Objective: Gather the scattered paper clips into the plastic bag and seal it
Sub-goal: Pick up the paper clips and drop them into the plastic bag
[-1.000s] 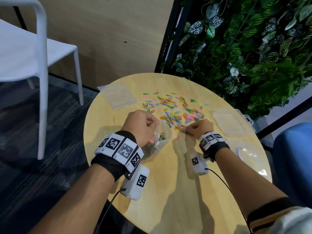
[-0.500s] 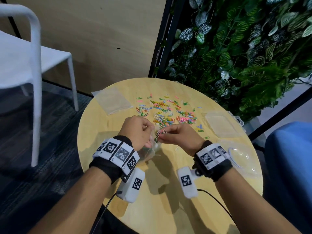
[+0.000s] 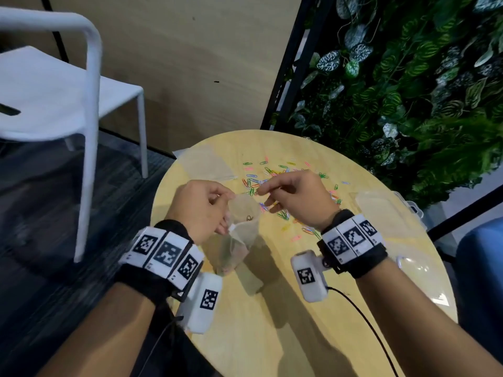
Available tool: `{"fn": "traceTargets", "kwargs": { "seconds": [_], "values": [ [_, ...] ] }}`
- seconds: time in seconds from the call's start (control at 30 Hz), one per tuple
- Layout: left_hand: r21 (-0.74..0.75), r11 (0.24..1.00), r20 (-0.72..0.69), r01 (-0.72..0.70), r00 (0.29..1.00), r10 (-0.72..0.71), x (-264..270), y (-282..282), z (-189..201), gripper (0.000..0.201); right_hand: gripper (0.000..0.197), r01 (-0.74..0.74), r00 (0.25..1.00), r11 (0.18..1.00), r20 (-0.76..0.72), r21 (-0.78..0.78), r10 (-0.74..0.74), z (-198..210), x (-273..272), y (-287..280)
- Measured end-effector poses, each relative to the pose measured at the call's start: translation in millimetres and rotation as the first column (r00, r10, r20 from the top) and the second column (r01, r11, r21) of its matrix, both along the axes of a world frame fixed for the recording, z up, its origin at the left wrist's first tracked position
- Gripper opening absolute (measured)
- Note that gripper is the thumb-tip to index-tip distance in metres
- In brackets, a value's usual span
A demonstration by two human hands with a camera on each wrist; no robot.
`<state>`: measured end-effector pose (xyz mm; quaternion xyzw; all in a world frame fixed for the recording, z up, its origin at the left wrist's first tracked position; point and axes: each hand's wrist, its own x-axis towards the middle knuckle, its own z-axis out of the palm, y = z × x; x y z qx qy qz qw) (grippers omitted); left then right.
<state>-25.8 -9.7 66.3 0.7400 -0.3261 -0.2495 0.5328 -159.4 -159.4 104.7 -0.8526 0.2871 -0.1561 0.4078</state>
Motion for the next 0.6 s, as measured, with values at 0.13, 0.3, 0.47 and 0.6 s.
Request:
{"fn": "traceTargets", "kwargs": {
  "seconds": [0.13, 0.3, 0.47, 0.6],
  "values": [
    [-0.031, 0.991, 0.075, -0.129, 0.989, 0.131, 25.8, 18.1, 1.2, 0.013, 0.038, -0.120, 0.944, 0.959, -0.329, -0.255, 0.030, -39.3, 35.4, -27.6],
    [-0.045, 0.983, 0.044, -0.178, 0.983, 0.180, 38.3, 23.3, -2.8, 0.015, 0.069, -0.546, 0.701, 0.785, -0.673, -0.293, 0.236, -94.2, 82.9, -10.4],
    [-0.044, 0.985, 0.012, -0.170, 0.985, 0.170, 37.9, 21.0, -4.4, 0.014, 0.052, -0.563, 0.612, 0.736, -0.788, -0.376, 0.065, -121.6, 72.9, -25.6],
    [-0.046, 0.988, 0.002, -0.149, 0.989, 0.149, 34.6, 20.4, -3.2, 0.012, 0.053, -0.443, 0.582, 0.814, -0.811, -0.376, -0.059, -123.7, 47.8, -41.2]
  ]
}}
